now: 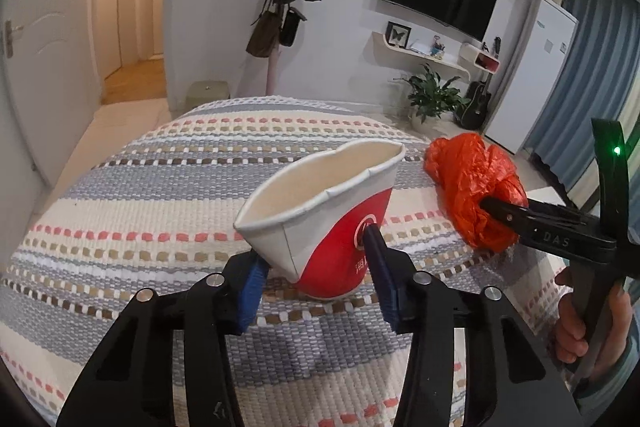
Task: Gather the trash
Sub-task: 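Grasp the red-white paper cup with the left tool while the right tool grasps the orange bag, then carry the cup and orange bag over the basket and open both tools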
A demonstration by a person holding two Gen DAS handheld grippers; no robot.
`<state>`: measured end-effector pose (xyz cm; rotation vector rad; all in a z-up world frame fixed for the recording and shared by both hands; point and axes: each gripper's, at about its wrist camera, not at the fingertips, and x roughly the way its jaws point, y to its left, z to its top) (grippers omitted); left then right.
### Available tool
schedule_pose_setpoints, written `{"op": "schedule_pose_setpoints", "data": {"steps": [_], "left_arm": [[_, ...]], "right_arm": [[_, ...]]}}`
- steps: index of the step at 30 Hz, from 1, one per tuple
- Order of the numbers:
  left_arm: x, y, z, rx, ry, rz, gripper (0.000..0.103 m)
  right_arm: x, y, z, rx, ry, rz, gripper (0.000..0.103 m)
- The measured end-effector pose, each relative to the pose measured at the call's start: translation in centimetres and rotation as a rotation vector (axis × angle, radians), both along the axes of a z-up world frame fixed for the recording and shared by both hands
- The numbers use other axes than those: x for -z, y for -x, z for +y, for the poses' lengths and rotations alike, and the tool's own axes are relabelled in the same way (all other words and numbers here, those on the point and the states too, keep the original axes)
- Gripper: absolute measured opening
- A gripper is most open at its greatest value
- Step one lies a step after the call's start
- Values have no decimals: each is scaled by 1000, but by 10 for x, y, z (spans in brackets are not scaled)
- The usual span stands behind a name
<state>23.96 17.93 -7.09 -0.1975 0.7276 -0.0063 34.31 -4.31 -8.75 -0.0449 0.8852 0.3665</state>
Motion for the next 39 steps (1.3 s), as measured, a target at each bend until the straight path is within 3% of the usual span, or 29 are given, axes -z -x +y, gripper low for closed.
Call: {"op": "schedule_pose_setpoints", "data": {"steps": [5,9,14,23,34,39], "left_arm": [[-2,5,-4,-15,-30,-20,41],[-3,11,-2,-33,-19,-24,40],[-4,16,-1,-48,-20,-33,39],[-26,41,-8,-32,-5,-88,38],[-88,77,-63,69,2,-224,38],[-110,85,-103,141,-21,-272,38]], "right_arm": [[-3,13,7,-22,31,-47,38],[-6,24,9,-20,55,-95,33],[-10,35,13,-26,86,-157,30],[-26,53,-14,8,-13,-163,26],[-97,117,-68,76,-81,-311,26],[-116,137,-102,136,-88,-319,26]]}}
